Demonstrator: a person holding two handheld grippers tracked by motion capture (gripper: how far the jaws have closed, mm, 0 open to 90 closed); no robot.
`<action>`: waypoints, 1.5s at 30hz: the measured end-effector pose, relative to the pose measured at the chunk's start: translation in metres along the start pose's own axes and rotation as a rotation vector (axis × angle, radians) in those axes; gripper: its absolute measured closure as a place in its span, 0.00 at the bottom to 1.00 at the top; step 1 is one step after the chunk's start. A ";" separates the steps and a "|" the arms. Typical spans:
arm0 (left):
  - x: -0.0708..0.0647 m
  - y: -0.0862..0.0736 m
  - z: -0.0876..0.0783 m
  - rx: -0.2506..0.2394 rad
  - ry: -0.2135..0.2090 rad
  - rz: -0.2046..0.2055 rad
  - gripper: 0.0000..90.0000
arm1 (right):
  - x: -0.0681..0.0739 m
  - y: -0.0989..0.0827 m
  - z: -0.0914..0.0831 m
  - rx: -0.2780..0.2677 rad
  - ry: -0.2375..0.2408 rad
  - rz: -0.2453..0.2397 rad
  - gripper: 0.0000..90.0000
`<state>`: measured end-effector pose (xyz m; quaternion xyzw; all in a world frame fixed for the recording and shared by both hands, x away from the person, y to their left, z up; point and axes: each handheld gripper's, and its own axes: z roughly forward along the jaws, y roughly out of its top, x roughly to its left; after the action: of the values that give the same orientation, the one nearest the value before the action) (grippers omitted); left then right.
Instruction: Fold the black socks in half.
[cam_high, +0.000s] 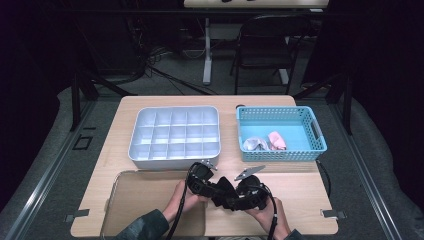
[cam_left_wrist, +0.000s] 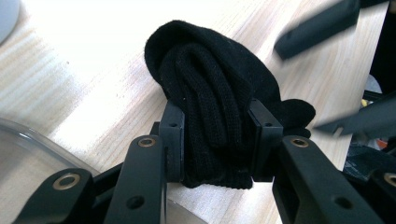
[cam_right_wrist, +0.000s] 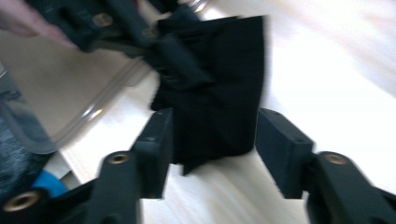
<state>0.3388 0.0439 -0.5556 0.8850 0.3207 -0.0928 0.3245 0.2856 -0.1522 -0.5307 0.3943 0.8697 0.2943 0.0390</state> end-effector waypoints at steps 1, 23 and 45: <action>-0.001 0.000 0.000 -0.004 0.002 0.006 0.73 | -0.003 -0.001 -0.002 -0.012 -0.006 0.011 0.47; -0.010 0.006 -0.025 -0.060 0.084 0.092 0.73 | -0.057 -0.015 -0.010 -0.008 -0.149 0.137 0.13; -0.026 0.011 -0.048 -0.096 0.230 0.214 0.73 | -0.067 -0.015 -0.008 0.008 -0.181 0.145 0.12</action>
<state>0.3233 0.0548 -0.5038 0.9024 0.2636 0.0597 0.3356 0.3190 -0.2115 -0.5430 0.4814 0.8329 0.2562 0.0944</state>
